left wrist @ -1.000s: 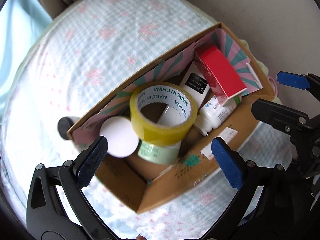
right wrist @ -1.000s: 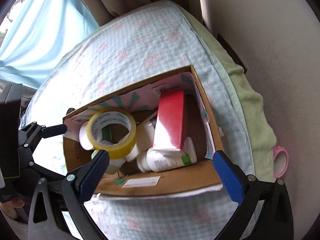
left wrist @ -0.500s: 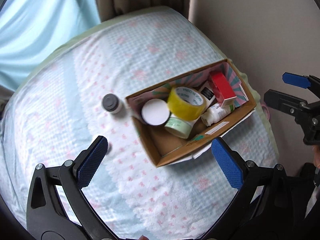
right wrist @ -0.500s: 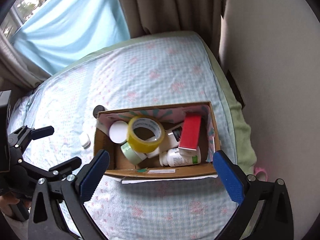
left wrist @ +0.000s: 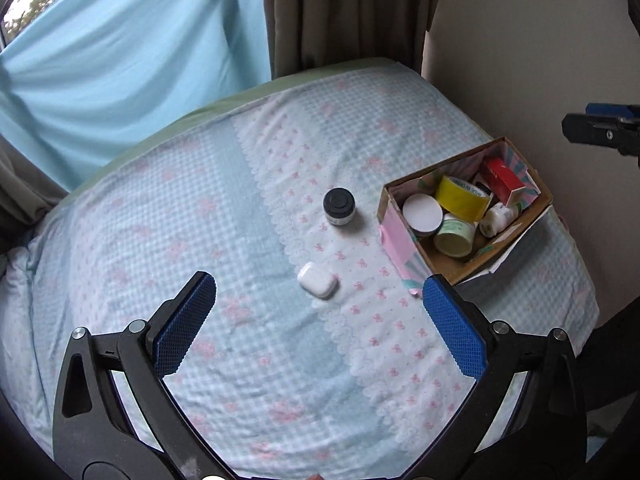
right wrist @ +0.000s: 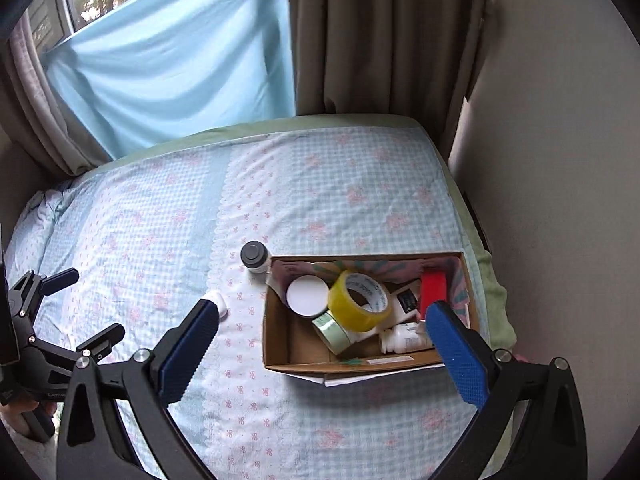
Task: Organize rigid objects
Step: 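Withdraw both tools from the box toward the earbud case and black jar, then grasp the white earbud case with left tool while right tool grasps black-lidded jar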
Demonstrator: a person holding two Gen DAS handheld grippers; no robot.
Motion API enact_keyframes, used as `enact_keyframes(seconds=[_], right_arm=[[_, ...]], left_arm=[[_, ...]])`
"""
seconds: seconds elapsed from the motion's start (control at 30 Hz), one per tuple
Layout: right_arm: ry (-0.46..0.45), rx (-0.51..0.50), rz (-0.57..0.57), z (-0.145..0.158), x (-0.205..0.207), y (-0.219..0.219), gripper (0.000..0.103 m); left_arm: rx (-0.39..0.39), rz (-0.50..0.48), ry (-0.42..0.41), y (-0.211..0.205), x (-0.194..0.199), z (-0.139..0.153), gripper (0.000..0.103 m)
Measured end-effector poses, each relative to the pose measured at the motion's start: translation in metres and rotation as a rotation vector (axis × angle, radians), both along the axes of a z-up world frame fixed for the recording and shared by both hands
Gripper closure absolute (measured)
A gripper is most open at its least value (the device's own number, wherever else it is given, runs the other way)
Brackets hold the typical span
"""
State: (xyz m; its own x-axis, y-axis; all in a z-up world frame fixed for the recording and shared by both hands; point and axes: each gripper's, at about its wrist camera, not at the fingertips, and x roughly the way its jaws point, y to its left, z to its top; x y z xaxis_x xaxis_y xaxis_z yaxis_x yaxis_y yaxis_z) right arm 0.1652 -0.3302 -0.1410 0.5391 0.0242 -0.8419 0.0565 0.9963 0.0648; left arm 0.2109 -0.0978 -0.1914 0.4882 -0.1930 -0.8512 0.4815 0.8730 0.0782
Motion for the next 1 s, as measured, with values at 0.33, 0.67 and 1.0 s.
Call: enact_keyframes(seconds=[0.33, 0.67, 1.0], right_arm=[[0.08, -0.016, 0.156, -0.056, 0.07, 0.063, 0.0], [0.241, -0.124, 0.425, -0.157, 0.151, 0.094, 0.0], [0.419, -0.222, 0.681, -0.245, 0.214, 0.126, 0.001]], left_arm=[[-0.036, -0.098, 0.056, 0.039, 0.043, -0.1, 0.0], [-0.063, -0.182, 0.037, 0.015, 0.073, -0.207, 0.0], [-0.016, -0.291, 0.039, -0.016, 0.088, -0.273, 0.007]])
